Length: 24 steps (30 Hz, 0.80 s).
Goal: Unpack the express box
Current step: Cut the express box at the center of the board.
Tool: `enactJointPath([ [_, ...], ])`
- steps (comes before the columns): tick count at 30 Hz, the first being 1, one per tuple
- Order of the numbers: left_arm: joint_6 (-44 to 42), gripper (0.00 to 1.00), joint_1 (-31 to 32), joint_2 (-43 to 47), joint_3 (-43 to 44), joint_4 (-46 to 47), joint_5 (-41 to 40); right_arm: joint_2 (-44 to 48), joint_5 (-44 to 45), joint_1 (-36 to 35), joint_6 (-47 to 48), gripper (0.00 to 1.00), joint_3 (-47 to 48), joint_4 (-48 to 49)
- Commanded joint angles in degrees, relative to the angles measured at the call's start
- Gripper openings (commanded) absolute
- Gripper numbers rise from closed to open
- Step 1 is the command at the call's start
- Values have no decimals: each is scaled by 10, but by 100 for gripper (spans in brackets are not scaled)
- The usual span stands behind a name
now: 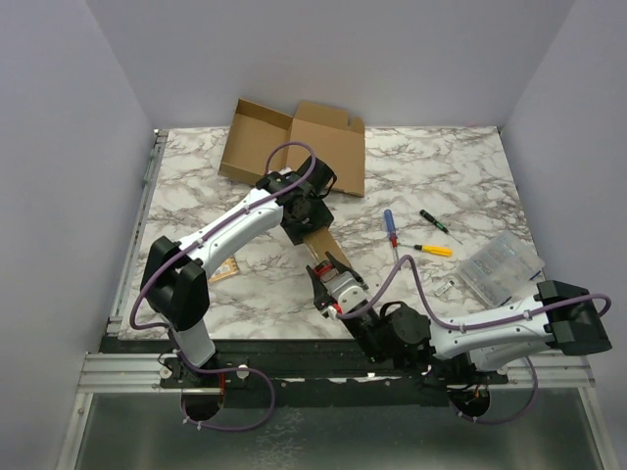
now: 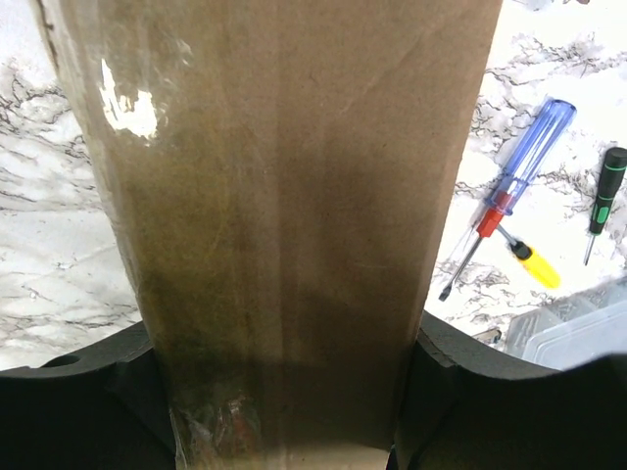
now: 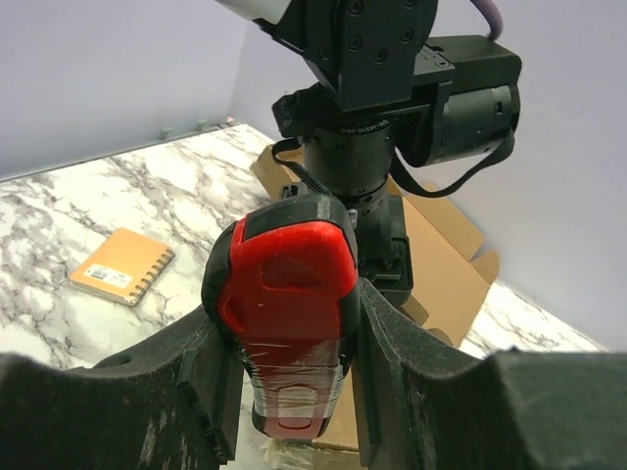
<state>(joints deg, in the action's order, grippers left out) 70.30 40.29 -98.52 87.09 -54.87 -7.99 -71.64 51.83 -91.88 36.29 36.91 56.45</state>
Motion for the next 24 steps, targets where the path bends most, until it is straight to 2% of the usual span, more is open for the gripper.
enactJointPath([
  [1, 38, 0, 7, -46, -33, -43, 21, -44, 57, -13, 53, 0, 61, 114],
  [4, 35, 0, 10, -42, -41, -43, 1, -84, 115, -13, 185, 0, 123, 226],
  [6, 33, 0, 12, -40, -47, -43, -12, -91, 126, -14, 223, 0, 153, 219],
  [9, 31, 0, 17, -37, -57, -41, -25, -81, 127, -15, 240, 0, 174, 214],
  [12, 13, 0, 19, -33, -59, -41, -45, -53, 126, -16, 232, 0, 186, 170],
  [16, -72, 0, 31, -18, -52, -20, -94, 12, 131, -10, 239, 0, 164, 156],
  [17, -108, 0, 37, -12, -50, -16, -112, 33, 130, -7, 219, 0, 159, 115],
  [19, -183, 0, 54, 11, -55, 0, -169, 85, 125, 13, 120, 0, 155, -10],
  [21, -267, 0, 74, 37, -69, 14, -230, 136, 102, 55, -4, 0, 156, -190],
  [22, -332, 0, 82, 54, -85, 38, -235, 160, 89, 84, -56, 0, 156, -243],
  [24, -461, 0, 88, 96, -129, 85, -186, 194, 52, 143, -148, 0, 161, -348],
])
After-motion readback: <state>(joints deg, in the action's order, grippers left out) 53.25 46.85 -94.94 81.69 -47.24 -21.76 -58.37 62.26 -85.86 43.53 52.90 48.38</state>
